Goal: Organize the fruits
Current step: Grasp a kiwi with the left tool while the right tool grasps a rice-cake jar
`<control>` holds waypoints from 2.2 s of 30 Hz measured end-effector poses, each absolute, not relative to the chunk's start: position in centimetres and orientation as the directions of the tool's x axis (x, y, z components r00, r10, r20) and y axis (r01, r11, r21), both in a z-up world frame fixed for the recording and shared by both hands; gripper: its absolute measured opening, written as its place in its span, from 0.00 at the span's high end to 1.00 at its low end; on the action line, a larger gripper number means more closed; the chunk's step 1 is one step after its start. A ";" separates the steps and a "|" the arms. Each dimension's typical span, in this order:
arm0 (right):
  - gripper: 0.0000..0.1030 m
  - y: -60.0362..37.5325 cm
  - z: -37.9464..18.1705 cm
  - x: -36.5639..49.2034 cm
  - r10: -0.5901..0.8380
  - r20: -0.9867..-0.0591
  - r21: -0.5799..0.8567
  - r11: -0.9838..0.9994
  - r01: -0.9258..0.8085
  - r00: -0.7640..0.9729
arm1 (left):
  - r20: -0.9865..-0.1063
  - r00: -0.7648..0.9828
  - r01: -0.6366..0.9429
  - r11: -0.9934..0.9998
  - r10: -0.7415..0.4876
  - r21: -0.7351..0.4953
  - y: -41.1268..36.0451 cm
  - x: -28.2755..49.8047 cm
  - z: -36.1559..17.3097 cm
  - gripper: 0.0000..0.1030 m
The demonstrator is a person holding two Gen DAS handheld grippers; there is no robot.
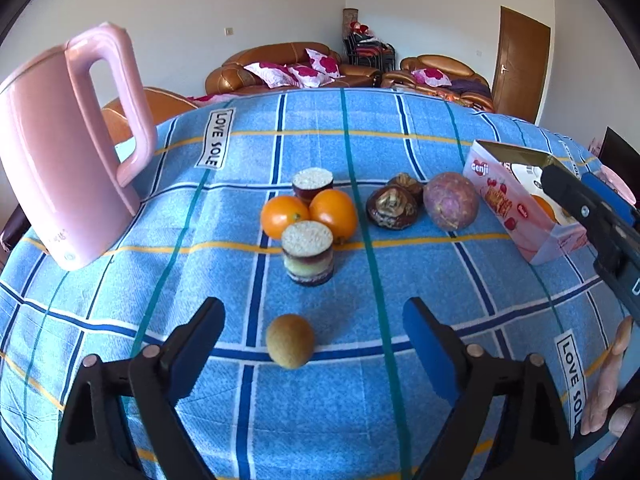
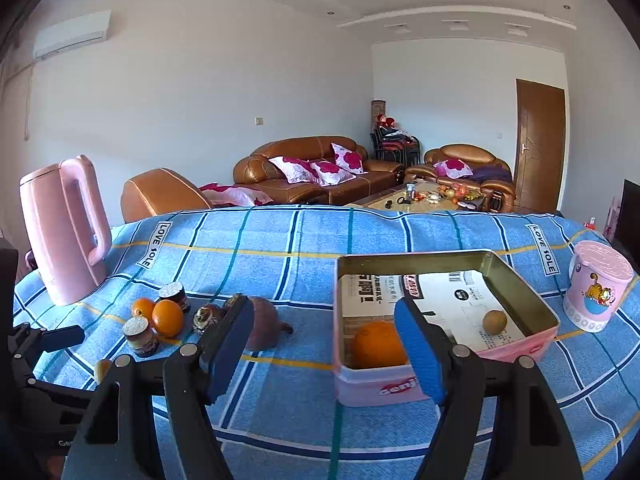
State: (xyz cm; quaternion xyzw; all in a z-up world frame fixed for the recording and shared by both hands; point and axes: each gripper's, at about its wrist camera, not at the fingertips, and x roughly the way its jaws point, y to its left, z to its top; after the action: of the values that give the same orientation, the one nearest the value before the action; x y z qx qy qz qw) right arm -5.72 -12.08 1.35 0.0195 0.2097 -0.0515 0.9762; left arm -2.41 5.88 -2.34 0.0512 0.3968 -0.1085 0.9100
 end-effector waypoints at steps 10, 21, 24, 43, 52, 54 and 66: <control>0.28 -8.3 0.9 -5.2 -0.013 -0.453 0.002 1.000 0.016 0.892 | -0.778 0.604 0.198 0.978 -0.171 -0.061 7.9 -1.8 -3.7 0.54; 0.28 -6.9 -0.2 -3.2 0.091 -0.549 0.072 0.996 -0.061 0.831 | -0.742 0.647 0.112 0.984 -0.177 -0.137 10.6 -1.3 -2.7 0.73; 0.28 -5.4 -0.6 -2.2 0.153 -0.581 0.102 0.988 -0.115 0.799 | -0.704 0.696 0.016 0.983 -0.144 -0.185 12.7 -1.4 -1.9 0.73; 0.64 1.5 -3.8 4.5 0.251 -0.752 0.148 0.965 -0.214 0.610 | -0.702 0.712 -0.161 0.969 -0.019 -0.189 15.6 -0.9 -2.2 0.73; 0.64 -0.2 -3.2 2.6 0.302 -0.710 0.203 0.953 -0.226 0.636 | -0.683 0.729 -0.132 0.973 -0.036 -0.192 15.2 -0.9 -2.1 0.73; 0.64 -1.1 -2.6 1.7 0.306 -0.680 0.201 0.952 -0.232 0.666 | -0.669 0.742 -0.118 0.972 -0.051 -0.205 15.0 -1.1 -1.9 0.73; 0.64 -7.6 -0.3 -1.1 0.204 -0.567 0.157 0.978 -0.139 0.798 | -0.633 0.773 -0.071 0.986 -0.041 -0.151 12.6 -1.5 -1.4 0.73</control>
State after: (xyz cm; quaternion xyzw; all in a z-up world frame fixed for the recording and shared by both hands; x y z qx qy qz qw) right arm -1.12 -7.57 -0.34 0.0537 0.3047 0.0906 0.9466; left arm -1.49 12.58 -1.38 -0.0833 0.3367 0.0078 0.9379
